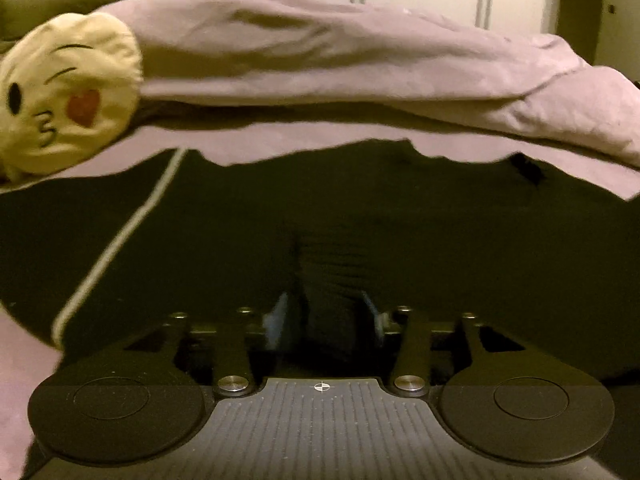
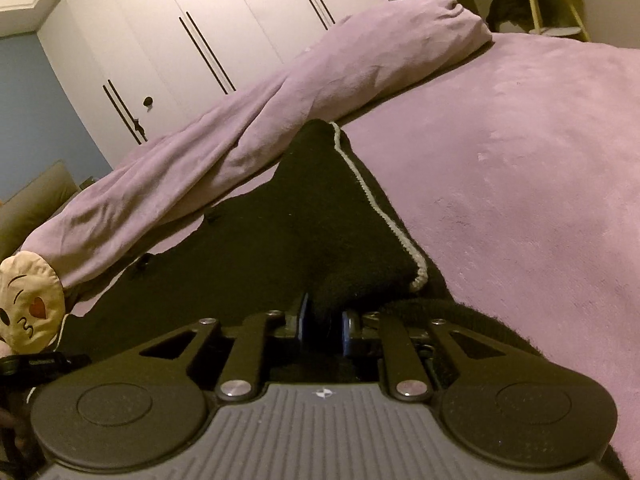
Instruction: Fold small clothes
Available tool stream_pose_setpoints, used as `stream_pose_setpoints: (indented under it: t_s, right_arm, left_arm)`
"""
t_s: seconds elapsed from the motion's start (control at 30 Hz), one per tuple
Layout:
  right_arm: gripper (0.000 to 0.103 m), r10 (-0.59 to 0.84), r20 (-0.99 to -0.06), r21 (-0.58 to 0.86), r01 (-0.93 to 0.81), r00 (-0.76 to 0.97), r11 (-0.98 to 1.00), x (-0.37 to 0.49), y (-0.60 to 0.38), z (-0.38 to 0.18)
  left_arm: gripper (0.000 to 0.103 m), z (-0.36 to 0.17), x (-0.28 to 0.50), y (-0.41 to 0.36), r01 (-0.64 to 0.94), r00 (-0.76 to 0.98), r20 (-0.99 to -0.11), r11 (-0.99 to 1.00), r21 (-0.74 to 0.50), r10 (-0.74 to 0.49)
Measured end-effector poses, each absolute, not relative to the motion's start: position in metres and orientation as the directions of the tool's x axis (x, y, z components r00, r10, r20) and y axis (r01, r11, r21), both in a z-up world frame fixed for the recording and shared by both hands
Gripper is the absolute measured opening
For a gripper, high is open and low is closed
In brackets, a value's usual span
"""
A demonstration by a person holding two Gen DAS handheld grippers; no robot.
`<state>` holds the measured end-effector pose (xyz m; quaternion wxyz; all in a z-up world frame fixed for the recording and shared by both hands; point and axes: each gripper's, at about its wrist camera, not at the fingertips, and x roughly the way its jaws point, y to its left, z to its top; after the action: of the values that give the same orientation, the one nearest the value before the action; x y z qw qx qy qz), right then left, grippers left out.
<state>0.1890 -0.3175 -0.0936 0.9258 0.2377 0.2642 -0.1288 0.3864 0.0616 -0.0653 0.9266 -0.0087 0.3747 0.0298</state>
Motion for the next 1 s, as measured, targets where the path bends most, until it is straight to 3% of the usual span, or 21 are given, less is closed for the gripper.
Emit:
stream_pose_setpoints:
  t_s: [0.1,0.2,0.27,0.37,0.43,0.57,0.7,0.87,1.0]
  right_arm:
    - [0.016,-0.124,-0.548,0.360,0.367,0.827,0.858,0.190,-0.316,-0.096]
    - [0.017,-0.125,-0.549,0.363,0.371,0.826,0.855,0.192,-0.318,-0.096]
    - [0.018,-0.137,-0.550,0.350,0.376,0.824,0.858,0.192,-0.316,-0.094]
    - [0.025,-0.168,-0.562,0.321,0.401,0.810,0.858,0.191,-0.309,-0.089]
    - [0.031,-0.193,-0.580,0.314,0.436,0.792,0.844,0.185,-0.300,-0.083]
    - [0.044,-0.139,-0.555,0.358,0.386,0.820,0.850,0.163,-0.266,-0.082]
    - [0.062,-0.167,-0.537,0.264,0.352,0.827,0.898,0.162,-0.239,-0.091]
    - [0.065,-0.175,-0.537,0.257,0.357,0.825,0.898,0.167,-0.240,-0.096]
    - [0.072,-0.169,-0.535,0.237,0.339,0.828,0.910,0.169,-0.237,-0.099]
  left_arm:
    - [0.050,-0.056,0.383,0.089,-0.127,0.716,-0.696,0.991,-0.053,0.054]
    - [0.061,-0.050,0.374,0.130,-0.193,0.707,-0.705,0.975,-0.115,0.057]
    - [0.077,-0.048,0.364,0.161,-0.222,0.702,-0.712,0.959,-0.178,0.031]
    - [0.079,-0.041,0.345,0.209,-0.240,0.722,-0.690,0.917,-0.318,-0.050]
    - [0.085,-0.035,0.330,0.242,-0.311,0.731,-0.682,0.877,-0.366,-0.026]
    - [0.084,-0.031,0.310,0.310,-0.386,0.769,-0.639,0.797,-0.465,-0.001]
    - [0.082,-0.045,0.320,0.361,-0.445,0.787,-0.617,0.709,-0.547,0.018]
    - [0.078,-0.067,0.354,0.413,-0.506,0.777,-0.629,0.625,-0.595,0.030]
    - [0.075,-0.086,0.360,0.451,-0.497,0.829,-0.559,0.499,-0.711,0.029]
